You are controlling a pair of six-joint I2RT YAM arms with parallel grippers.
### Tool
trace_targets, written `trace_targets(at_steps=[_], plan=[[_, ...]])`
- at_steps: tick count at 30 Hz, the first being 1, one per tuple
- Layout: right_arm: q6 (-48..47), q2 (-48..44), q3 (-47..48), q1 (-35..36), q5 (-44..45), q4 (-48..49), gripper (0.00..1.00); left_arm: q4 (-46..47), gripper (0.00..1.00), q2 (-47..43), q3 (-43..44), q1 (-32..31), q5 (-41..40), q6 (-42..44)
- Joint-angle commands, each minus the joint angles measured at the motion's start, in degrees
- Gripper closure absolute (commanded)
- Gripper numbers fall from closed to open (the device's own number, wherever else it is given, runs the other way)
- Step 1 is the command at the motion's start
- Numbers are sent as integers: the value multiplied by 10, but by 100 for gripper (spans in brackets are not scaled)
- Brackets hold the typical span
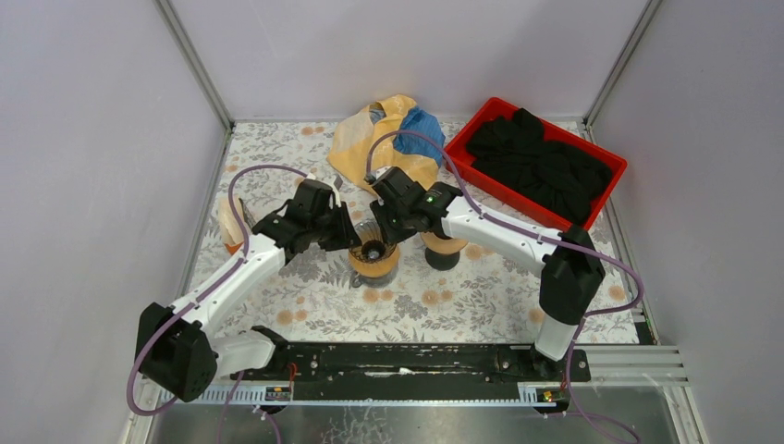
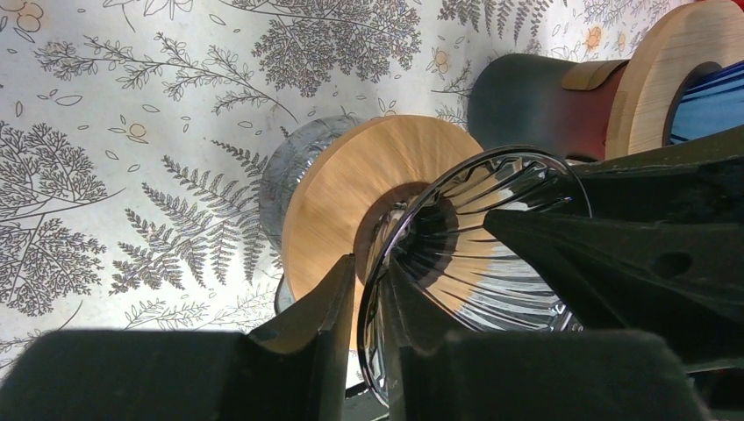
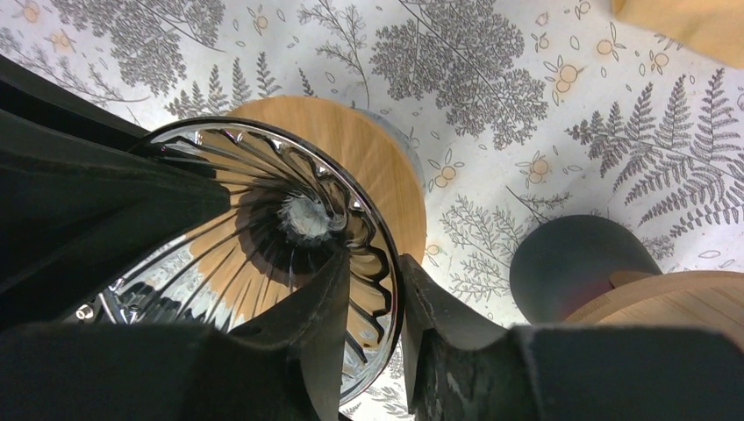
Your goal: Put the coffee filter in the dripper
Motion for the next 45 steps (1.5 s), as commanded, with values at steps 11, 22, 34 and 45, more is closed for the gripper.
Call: trace_targets(at_steps=[11,22,34,45], plan=[[-20,-20,35,8,29,-48,55,-18,64,-23,39,-4,-29,5],[-28,-47,51,8,3,-31,46,-22,47,-59,45,-3,-51,2],[-45,-141,16,8,18,7,30,-54,31,-107,52,47,-99,21],[-74,-293,-92,7,150,42,15,-96,25,-142,65,119,-179,59]])
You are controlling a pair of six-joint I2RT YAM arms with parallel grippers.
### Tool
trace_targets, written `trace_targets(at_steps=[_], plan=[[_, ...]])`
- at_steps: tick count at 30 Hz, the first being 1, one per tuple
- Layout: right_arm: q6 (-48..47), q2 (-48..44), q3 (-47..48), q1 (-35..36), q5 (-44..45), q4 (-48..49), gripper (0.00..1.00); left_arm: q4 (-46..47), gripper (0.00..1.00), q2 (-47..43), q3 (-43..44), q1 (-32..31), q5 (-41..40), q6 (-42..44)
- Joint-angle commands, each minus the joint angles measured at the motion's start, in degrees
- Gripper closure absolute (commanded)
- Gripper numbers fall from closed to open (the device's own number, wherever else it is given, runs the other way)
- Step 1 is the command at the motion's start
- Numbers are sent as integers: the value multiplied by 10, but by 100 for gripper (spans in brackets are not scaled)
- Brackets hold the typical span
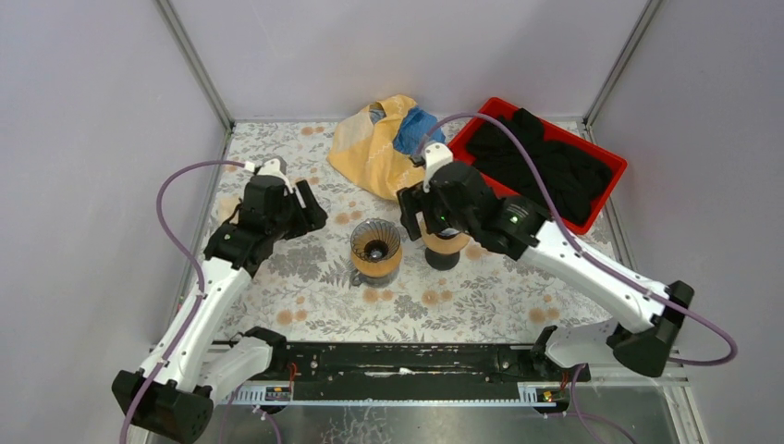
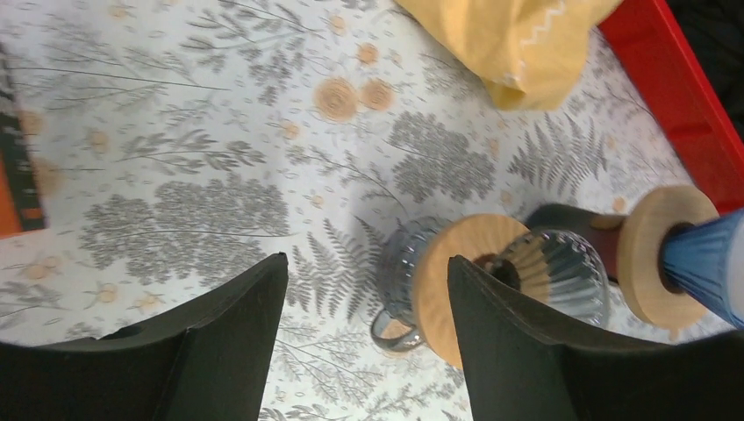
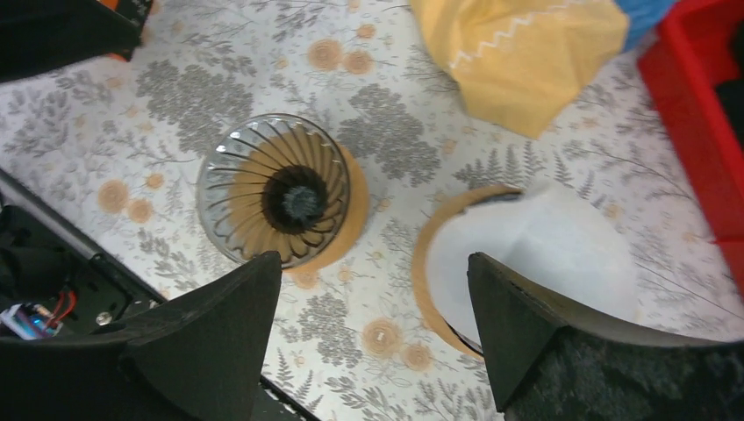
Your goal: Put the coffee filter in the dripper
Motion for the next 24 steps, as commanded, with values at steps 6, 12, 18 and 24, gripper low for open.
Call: trace_targets(at_steps=[6,12,18,24], plan=[[-29,-129,-111,4,131,52,10,-21,25,-1,31,75,-87,42],[-46,-214,-190,4,200,91,0,-29,25,8,54,114,-160,63],[-64,-294,-261,4,261,149,0,-17,29,29,63,164,-199,83],[-71,-316,-291,4,283,175,0,17,42,80,60,218,-197,95]])
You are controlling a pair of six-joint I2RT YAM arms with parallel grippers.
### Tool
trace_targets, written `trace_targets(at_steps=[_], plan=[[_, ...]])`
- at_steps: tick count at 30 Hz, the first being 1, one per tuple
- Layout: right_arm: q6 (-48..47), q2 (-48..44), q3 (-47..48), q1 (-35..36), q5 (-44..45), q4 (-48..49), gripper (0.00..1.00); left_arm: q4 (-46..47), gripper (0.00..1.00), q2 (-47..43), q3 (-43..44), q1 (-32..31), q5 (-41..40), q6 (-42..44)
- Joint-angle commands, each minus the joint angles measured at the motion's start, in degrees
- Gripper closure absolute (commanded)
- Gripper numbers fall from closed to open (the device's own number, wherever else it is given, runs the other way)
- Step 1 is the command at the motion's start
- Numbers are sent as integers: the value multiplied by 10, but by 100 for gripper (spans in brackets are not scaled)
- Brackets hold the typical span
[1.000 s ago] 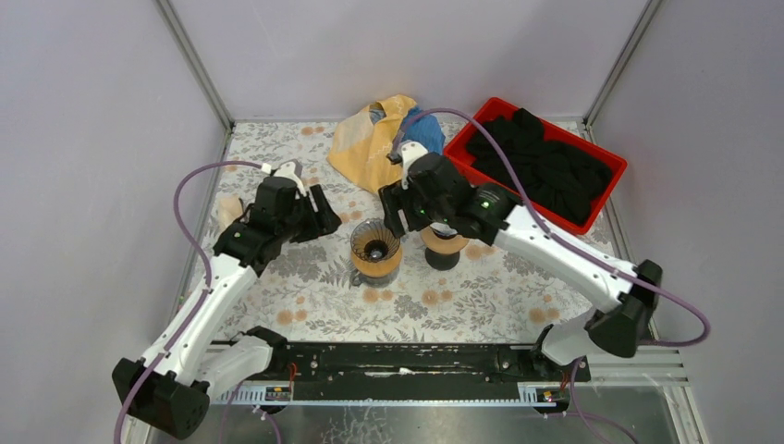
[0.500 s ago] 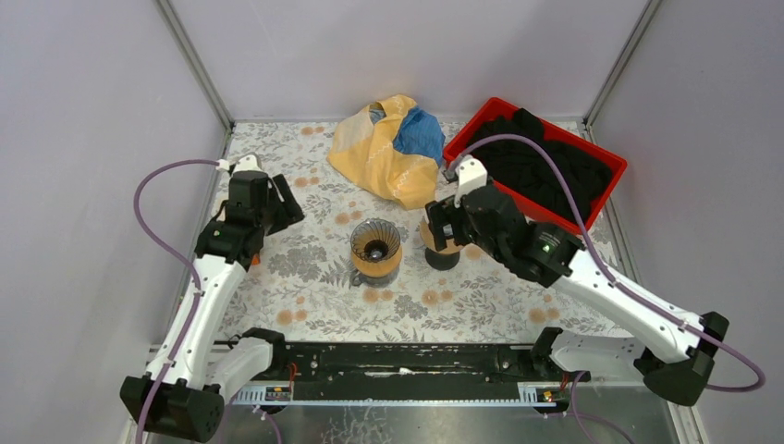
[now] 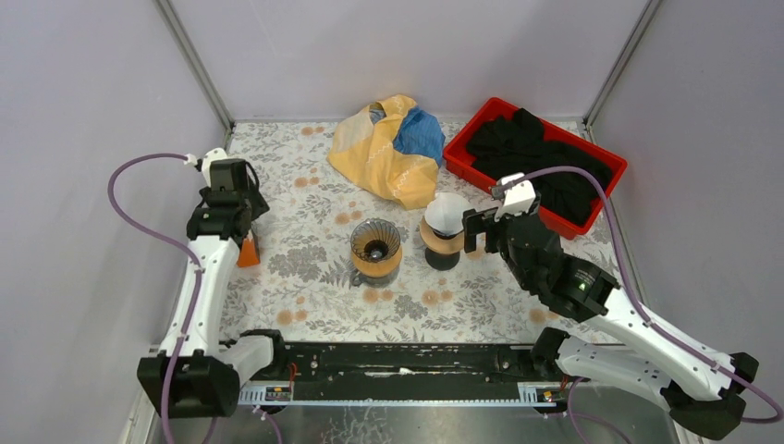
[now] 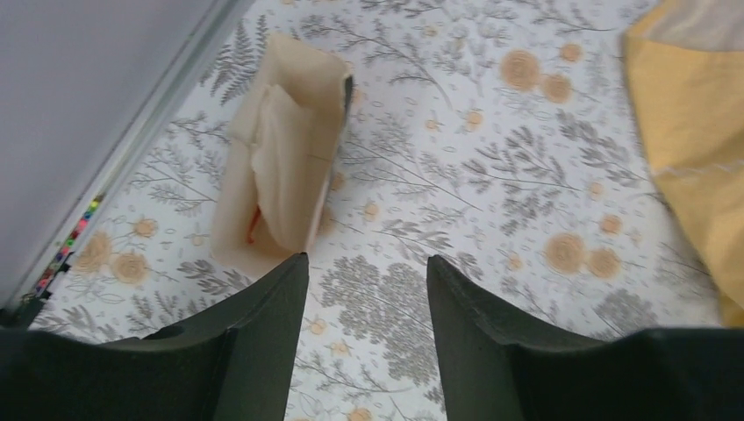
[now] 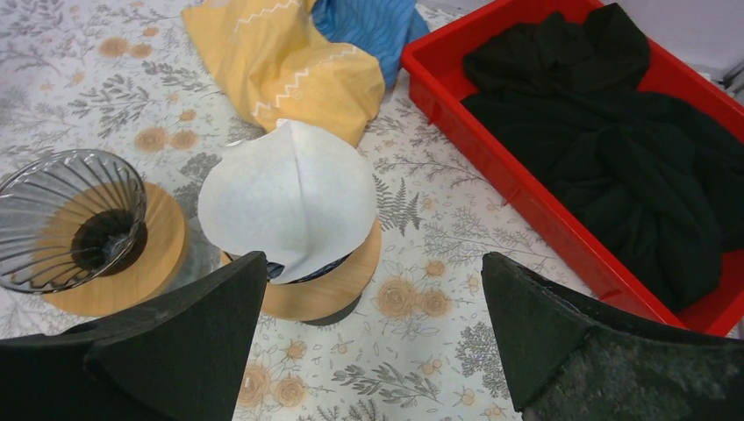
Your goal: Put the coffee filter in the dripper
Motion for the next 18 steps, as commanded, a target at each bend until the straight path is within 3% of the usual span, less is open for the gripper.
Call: trace_targets(at_steps=[1,9,18], plan=[[-14,0,-7,3,42,52,1,44,44,34,10,35,-23,22],[-18,15,-5,4,62,47,1,76,57,91,5,92,-10,36],[-21,19,-12,3,70,54,1,87,63,145,7,126,19,39]])
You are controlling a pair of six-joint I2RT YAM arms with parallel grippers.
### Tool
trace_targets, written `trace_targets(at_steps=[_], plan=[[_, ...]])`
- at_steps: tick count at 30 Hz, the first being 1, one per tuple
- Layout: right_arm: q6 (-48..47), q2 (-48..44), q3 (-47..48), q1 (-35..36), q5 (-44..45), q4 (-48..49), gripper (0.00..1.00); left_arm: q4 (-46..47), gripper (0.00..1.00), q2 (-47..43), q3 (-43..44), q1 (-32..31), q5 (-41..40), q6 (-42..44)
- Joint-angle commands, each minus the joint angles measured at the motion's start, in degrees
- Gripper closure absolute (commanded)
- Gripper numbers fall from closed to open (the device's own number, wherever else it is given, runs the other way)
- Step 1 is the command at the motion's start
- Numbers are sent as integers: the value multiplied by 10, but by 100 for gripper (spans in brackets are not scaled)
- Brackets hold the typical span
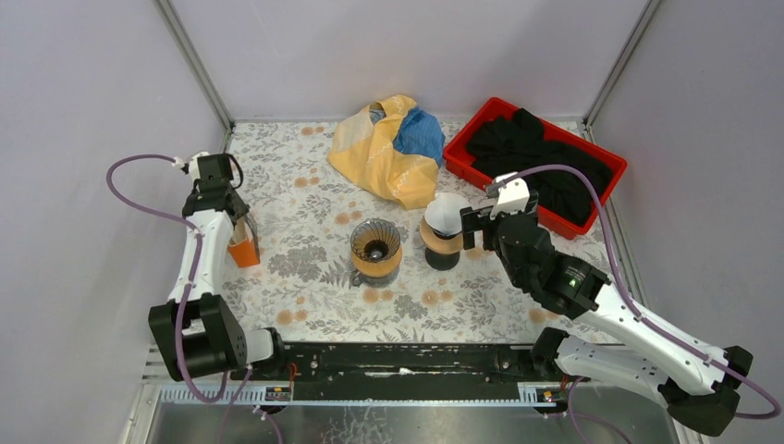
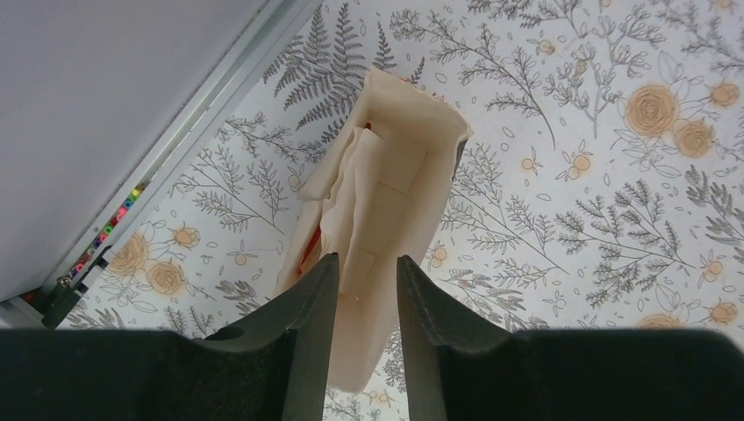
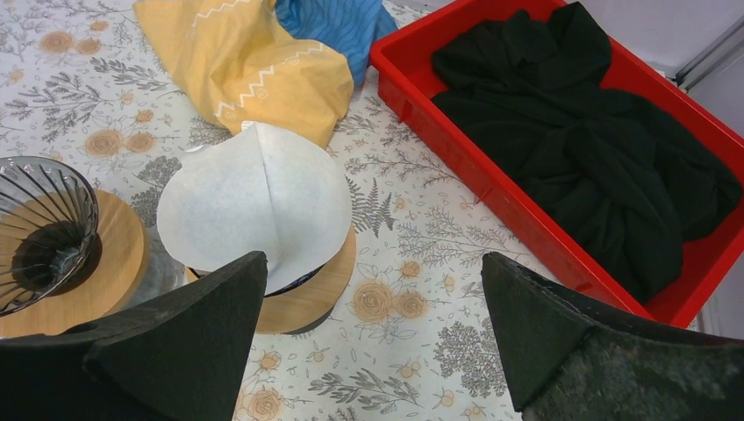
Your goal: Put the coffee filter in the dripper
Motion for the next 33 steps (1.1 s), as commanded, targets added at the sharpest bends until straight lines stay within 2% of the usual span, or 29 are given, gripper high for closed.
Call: trace_targets(at_steps=[1,10,33], plan=[[-5,3,-1,4,23,32,0,34,64,30,11,12,18,12],[-6,-5,-7,3,34,33,1,31,70,84,25,39,38,10],[-6,-2,-13,4,35,36,1,31,68,140,45,49,43,15]])
